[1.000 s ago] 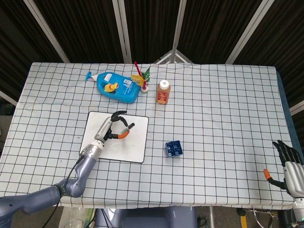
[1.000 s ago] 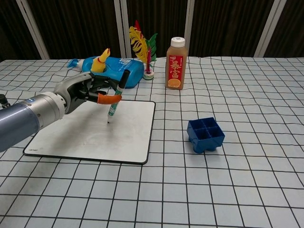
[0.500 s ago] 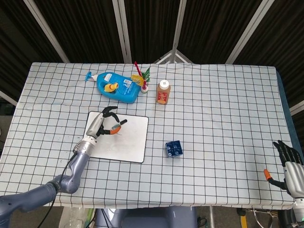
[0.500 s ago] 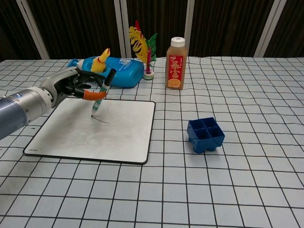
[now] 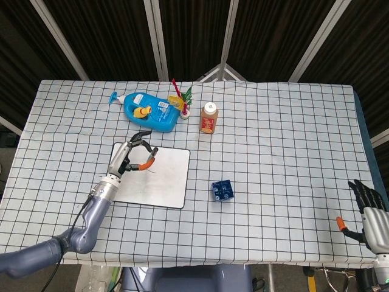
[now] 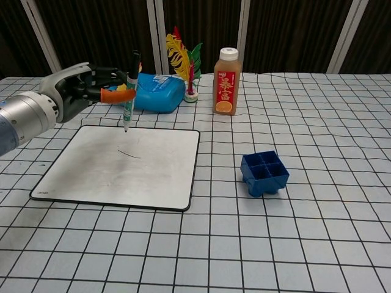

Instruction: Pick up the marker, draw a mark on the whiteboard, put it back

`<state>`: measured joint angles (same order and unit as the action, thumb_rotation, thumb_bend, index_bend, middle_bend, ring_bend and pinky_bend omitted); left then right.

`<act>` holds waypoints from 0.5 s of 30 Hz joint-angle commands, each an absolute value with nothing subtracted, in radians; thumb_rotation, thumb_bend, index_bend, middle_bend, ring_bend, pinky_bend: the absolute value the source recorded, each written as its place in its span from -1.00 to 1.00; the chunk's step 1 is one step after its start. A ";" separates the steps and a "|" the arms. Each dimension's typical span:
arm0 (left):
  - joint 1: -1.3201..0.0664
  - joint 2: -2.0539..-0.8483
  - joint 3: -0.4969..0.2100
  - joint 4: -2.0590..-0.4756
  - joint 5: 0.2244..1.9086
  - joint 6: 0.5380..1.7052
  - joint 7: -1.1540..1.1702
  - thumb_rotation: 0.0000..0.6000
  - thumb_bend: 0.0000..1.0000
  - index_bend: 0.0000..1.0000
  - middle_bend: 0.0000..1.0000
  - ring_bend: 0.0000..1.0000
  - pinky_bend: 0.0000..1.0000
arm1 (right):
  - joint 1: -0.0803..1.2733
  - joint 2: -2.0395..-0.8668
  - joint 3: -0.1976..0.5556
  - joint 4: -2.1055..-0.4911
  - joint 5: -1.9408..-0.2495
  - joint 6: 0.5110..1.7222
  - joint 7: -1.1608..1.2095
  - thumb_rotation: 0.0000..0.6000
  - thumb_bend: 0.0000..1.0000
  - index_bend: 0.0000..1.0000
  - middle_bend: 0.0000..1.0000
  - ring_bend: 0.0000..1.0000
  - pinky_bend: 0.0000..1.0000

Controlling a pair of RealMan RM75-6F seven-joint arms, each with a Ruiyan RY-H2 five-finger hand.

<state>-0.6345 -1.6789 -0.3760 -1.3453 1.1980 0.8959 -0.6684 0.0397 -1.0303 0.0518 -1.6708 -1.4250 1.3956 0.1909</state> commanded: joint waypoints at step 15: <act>-0.651 -1.737 -0.340 -1.325 1.142 0.870 -0.590 1.00 0.09 0.38 -0.74 -1.00 -1.00 | 0.041 -1.030 0.052 -1.668 -1.422 1.392 0.195 1.00 -0.29 -1.00 -1.00 -1.00 -1.00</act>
